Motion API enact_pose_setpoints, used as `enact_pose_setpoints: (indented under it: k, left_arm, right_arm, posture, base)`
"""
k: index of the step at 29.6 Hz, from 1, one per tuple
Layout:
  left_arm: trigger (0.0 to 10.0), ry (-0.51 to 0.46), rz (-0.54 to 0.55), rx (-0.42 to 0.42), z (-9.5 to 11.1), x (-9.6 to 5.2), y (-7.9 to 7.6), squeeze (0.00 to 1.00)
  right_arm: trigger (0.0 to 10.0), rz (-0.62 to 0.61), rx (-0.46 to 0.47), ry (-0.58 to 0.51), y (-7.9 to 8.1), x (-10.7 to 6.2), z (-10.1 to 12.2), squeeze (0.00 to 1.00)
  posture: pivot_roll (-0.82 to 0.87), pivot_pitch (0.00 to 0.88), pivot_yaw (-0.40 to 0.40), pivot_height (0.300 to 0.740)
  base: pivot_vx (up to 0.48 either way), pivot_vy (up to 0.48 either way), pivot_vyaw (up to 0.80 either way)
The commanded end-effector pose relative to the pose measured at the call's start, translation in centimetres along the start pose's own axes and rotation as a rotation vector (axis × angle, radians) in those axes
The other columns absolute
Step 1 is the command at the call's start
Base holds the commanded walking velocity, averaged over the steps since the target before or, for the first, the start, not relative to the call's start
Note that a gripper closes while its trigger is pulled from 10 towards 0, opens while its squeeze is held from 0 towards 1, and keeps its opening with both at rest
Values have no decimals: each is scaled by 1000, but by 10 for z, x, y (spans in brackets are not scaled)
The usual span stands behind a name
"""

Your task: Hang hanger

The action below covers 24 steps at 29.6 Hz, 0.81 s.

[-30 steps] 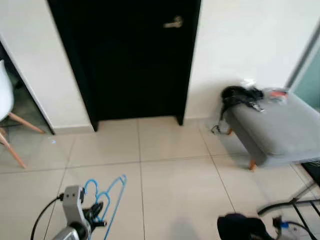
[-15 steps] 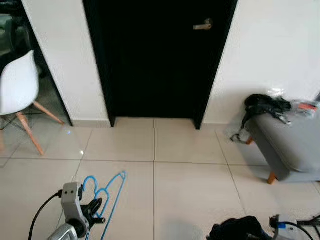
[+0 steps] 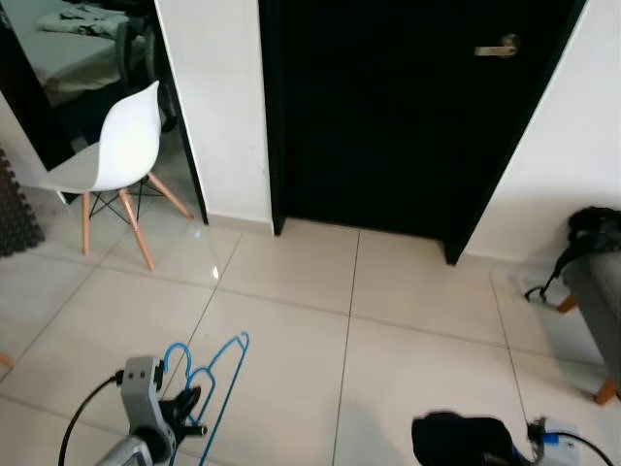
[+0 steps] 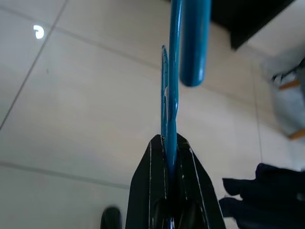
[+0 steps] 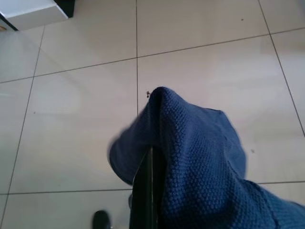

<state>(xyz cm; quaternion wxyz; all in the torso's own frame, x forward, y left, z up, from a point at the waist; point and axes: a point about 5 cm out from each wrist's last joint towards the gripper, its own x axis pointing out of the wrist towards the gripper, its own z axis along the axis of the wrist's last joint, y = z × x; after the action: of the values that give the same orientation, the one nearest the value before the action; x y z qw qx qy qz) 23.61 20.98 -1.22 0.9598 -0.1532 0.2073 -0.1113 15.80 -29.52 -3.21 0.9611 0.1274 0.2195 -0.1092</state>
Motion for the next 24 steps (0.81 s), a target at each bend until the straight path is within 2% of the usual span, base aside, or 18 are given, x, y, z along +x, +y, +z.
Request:
enact_pose_setpoints:
  k: [1,24]
  left_arm:
    - [10000,21,24,-4,-5,-6,6,0]
    - [10000,30,30,-11,-10,-14,8,0]
  right_arm:
    - [10000,18,3,-20,6,3,5,0]
    - [10000,28,3,-35,11,-5,8,0]
  posture:
    - [-4,100,-21,740]
    - [0,116,-24,740]
  base:
    - [0,0,650]
    - [0,0,650]
